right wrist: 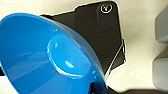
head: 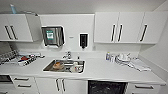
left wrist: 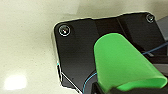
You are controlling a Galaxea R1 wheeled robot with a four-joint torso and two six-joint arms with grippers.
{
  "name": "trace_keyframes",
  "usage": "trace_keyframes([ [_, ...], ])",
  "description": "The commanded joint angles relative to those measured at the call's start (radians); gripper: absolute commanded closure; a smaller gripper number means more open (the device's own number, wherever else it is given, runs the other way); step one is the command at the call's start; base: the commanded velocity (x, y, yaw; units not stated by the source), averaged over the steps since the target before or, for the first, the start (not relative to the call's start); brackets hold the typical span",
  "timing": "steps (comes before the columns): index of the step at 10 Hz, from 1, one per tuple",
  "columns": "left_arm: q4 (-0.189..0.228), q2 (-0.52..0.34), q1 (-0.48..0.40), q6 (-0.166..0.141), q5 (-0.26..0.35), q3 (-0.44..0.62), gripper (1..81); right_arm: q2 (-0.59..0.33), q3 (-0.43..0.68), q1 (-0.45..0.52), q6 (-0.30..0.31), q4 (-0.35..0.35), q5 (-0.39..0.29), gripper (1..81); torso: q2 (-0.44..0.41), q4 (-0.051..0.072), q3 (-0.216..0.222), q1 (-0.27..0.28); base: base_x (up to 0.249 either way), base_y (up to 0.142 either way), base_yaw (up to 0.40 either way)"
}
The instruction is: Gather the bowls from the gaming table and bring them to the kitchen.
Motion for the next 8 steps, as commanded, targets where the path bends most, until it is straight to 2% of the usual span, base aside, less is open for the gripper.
trace_keyframes([
  [1, 0.007, -0.017, -0.05, 0.003, 0.045, -0.005, 81.1, -0.012, 0.002, 0.04, -0.004, -0.003, -0.043, 81.1, 0.0, 0.0, 0.0, 0.0, 0.147, -0.088, 0.0],
  [8, 0.007, -0.015, -0.05, 0.003, 0.045, -0.005, 81.1, -0.012, 0.002, 0.042, -0.004, -0.003, -0.043, 81.1, 0.0, 0.0, 0.0, 0.0, 0.145, -0.087, 0.0],
])
